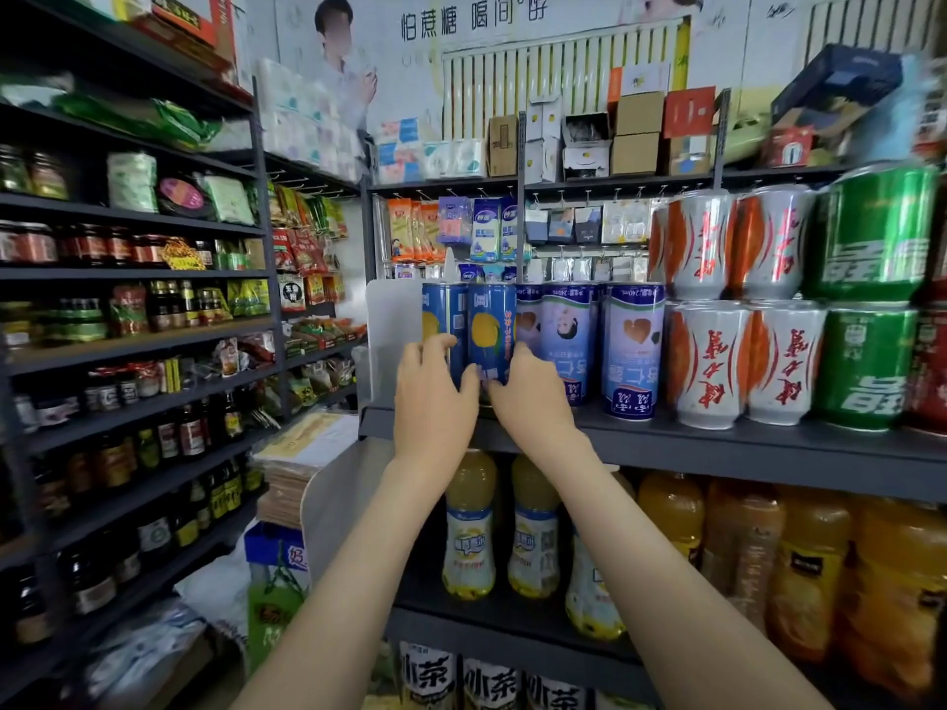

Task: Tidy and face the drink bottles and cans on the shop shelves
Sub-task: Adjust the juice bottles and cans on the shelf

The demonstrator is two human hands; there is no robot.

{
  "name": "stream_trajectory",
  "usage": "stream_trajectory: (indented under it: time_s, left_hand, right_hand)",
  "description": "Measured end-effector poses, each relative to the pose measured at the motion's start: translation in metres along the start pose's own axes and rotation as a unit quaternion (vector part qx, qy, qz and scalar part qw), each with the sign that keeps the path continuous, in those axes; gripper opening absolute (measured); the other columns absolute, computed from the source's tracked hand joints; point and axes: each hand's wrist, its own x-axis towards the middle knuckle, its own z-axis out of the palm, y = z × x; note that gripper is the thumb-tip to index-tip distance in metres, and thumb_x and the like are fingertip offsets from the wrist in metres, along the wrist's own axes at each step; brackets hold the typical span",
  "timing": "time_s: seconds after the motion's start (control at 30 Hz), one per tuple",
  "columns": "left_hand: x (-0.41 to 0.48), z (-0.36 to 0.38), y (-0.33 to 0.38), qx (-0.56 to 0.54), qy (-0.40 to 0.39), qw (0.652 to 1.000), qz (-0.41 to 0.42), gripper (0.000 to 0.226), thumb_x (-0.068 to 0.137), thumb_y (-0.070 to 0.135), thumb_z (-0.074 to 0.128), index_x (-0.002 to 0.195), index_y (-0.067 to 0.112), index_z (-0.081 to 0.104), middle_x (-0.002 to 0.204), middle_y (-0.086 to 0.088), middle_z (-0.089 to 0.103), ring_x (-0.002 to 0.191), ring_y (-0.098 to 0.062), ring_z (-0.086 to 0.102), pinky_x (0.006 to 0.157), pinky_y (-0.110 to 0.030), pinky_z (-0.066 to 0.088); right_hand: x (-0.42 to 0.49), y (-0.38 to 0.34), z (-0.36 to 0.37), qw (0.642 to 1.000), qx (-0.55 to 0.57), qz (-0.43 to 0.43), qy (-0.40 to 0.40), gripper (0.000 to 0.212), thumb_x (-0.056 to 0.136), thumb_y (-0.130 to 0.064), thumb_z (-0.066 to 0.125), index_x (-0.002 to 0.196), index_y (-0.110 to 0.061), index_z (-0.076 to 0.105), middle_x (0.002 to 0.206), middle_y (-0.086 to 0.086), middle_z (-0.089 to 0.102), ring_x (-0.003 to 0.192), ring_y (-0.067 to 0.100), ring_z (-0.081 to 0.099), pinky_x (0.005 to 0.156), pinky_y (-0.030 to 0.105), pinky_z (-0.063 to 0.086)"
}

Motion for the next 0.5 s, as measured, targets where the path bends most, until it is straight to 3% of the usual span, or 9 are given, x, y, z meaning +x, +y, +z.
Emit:
stream_trajectory:
  time_s: [0.17,0.27,0.37,0.5]
  left_hand:
    - [-0.076,0.003,-0.019,-0.055,0.053,0.997,0.033,0.02,0.088,0.01,0.058,0.108,0.012,0.058,0.099,0.005,0.051,0.087,-0.005,0.05,0.076,-0.008,0.037]
    - [-0.119,0.019,-0.043,-0.062,-0.007,0.996,-0.056,0.023,0.087,0.012,0.059,0.109,0.012,0.055,0.098,0.003,0.053,0.084,-0.007,0.052,0.071,-0.013,0.039]
    - [-0.152,0.036,-0.053,-0.06,-0.101,0.988,-0.104,0.019,0.087,0.011,0.059,0.105,0.011,0.055,0.091,0.006,0.051,0.081,-0.007,0.05,0.065,-0.01,0.032]
    - [-0.177,0.066,-0.042,-0.07,-0.202,0.97,-0.113,0.024,0.089,0.016,0.059,0.112,0.015,0.052,0.097,0.005,0.057,0.088,-0.011,0.055,0.069,-0.014,0.035]
  right_hand:
    - [-0.051,0.011,-0.006,0.989,0.062,-0.098,0.095,0.038,0.094,-0.012,0.052,0.131,-0.009,0.048,0.125,0.004,0.058,0.117,0.018,0.052,0.095,0.026,0.04]
    - [-0.102,0.041,-0.001,0.98,0.078,-0.135,0.123,0.031,0.091,-0.008,0.056,0.122,-0.009,0.055,0.112,-0.002,0.059,0.107,0.011,0.055,0.093,0.02,0.043]
    - [-0.143,0.087,0.013,0.991,0.052,-0.087,0.088,0.029,0.089,-0.007,0.06,0.118,-0.011,0.056,0.105,-0.006,0.057,0.1,0.006,0.055,0.088,0.014,0.042]
    - [-0.176,0.138,0.018,0.998,0.011,0.018,0.065,0.031,0.086,-0.005,0.062,0.117,-0.007,0.056,0.106,0.004,0.061,0.101,0.018,0.059,0.085,0.016,0.043]
